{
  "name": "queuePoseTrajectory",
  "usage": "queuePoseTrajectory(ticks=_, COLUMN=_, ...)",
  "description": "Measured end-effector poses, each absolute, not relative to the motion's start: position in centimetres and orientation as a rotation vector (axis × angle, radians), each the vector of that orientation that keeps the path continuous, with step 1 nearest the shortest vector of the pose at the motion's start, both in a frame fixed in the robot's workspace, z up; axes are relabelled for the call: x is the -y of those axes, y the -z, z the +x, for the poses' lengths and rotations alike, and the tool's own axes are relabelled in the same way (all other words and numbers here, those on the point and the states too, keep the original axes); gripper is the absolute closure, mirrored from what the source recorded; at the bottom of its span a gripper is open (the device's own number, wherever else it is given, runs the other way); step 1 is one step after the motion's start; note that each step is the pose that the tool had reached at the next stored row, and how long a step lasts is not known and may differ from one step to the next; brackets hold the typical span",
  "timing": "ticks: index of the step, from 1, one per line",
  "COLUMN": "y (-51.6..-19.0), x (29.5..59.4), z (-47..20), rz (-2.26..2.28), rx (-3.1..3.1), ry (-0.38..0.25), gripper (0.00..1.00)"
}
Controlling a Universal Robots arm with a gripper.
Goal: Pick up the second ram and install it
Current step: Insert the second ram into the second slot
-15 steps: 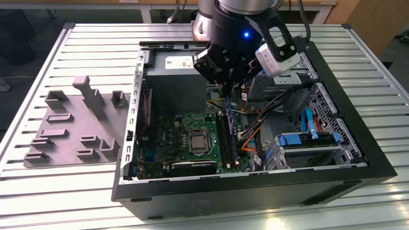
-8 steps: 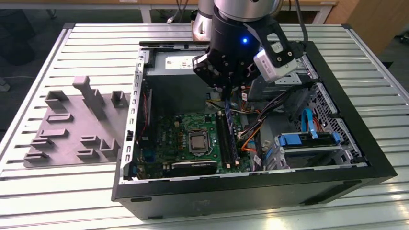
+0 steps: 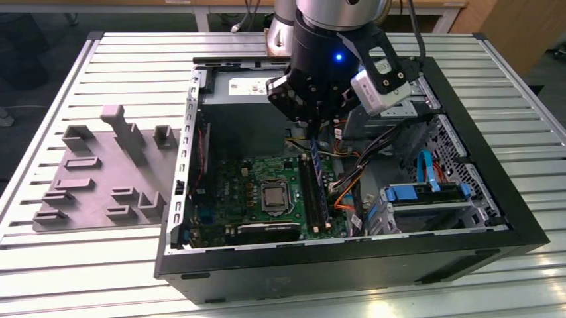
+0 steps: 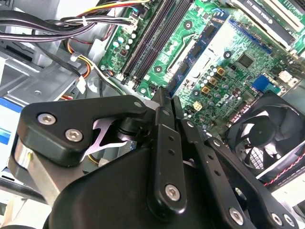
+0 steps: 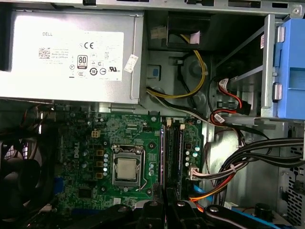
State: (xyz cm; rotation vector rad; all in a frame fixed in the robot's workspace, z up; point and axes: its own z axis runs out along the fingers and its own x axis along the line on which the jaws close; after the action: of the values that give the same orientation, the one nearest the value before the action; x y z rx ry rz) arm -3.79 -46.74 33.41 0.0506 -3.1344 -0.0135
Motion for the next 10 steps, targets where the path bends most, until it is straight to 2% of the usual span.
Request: queuePoseTrajectory(ticks=10, y=-32.3, x=46.7, z=-3.8, rz=0.05, rx=3.134, ry=0.014, gripper=0.86)
